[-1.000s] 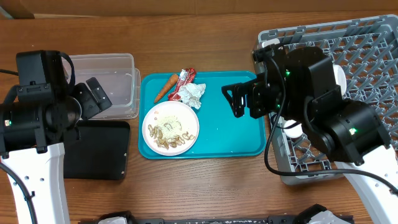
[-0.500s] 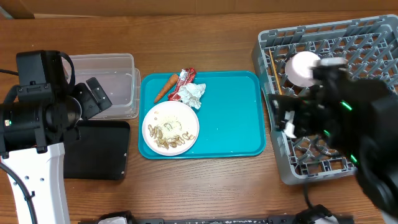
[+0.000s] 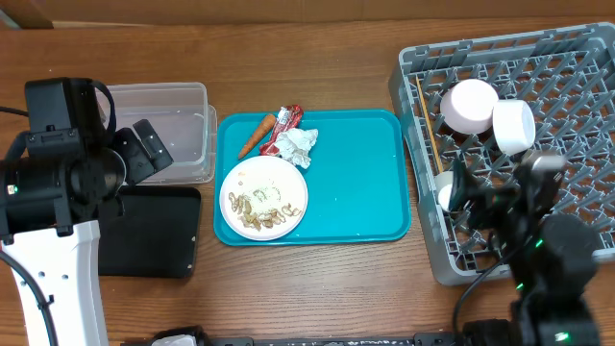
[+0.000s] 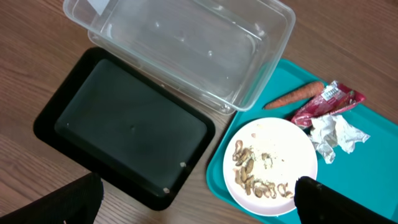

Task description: Sort waste into correct bins and load items into the dishwasher

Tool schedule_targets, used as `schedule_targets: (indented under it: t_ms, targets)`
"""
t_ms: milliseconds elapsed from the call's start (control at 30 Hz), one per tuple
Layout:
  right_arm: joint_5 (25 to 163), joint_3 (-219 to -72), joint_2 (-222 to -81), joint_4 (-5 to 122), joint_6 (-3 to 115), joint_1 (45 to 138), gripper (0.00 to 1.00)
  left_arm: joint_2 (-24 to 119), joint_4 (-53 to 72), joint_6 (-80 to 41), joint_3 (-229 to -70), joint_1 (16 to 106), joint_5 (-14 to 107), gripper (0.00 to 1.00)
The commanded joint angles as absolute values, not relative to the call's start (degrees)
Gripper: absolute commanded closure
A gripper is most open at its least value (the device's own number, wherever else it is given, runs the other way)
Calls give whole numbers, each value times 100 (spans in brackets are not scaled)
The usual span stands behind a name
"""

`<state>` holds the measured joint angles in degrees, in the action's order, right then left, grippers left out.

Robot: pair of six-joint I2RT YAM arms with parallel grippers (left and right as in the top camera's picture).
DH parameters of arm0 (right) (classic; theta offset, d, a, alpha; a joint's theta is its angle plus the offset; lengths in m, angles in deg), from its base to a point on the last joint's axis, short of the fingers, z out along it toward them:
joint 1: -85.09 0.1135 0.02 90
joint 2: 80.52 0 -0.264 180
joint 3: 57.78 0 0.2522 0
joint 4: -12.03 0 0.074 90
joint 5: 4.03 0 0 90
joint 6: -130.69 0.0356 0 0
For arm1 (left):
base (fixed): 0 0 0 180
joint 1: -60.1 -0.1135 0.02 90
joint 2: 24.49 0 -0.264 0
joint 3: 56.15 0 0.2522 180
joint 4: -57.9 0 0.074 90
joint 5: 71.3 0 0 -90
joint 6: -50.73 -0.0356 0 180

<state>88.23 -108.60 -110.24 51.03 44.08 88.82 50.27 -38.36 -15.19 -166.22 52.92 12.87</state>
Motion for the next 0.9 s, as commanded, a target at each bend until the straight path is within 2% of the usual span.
schedule_targets:
  t_ms: [0, 333, 867]
  targets:
    - [8976, -9690, -10077, 4535, 4367, 8849, 0, 5040, -3816, -1440, -16681, 5266, 1272, 0]
    - [9013, -7994, -8095, 4143, 4365, 8849, 0, 5040, -3816, -1440, -16681, 5266, 1272, 0]
    - [9013, -7559, -8069, 3894, 4365, 8838, 0, 5040, -3816, -1440, -16681, 5266, 1272, 0]
